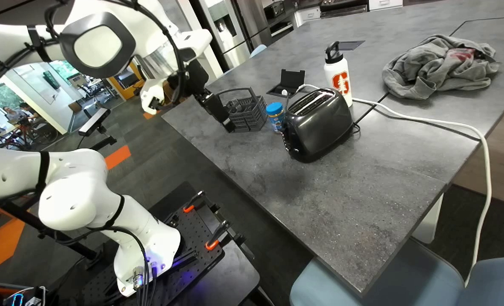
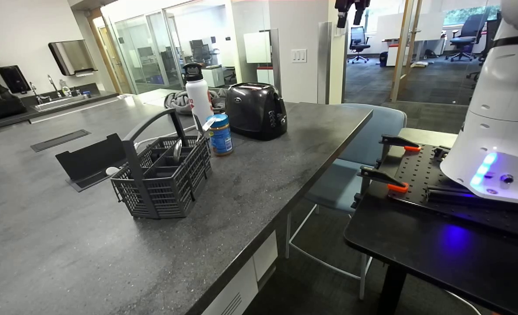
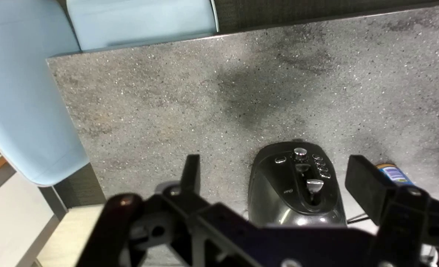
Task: Take the lid off the bottle and put it on the counter
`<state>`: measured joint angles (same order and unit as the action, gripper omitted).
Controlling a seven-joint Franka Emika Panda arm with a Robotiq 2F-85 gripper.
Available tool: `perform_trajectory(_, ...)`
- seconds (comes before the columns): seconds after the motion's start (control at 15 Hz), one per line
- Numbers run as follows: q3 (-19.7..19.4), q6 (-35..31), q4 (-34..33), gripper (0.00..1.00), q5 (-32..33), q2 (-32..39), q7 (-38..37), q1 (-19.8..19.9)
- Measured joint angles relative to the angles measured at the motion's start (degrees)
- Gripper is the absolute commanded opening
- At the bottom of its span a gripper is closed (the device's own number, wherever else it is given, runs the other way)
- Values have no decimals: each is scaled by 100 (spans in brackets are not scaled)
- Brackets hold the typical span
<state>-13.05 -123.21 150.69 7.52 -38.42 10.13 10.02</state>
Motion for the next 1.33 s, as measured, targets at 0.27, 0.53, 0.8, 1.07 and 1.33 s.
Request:
perform_trajectory(0.27,50,-52,-336,100,-31,434,742,-625)
perform_trajectory(0.53,47,-73,-1104,100,-133,1391,1680,-1197)
perform_trajectory(0.8,56,-88,-1919,100,-233,2439,2948,-1403)
perform_trajectory(1.07,140,-88,-1989,100,-239,2594,3003,-1322)
perform_trajectory(1.33,199,-87,-1983,100,-237,2572,3027,-1277)
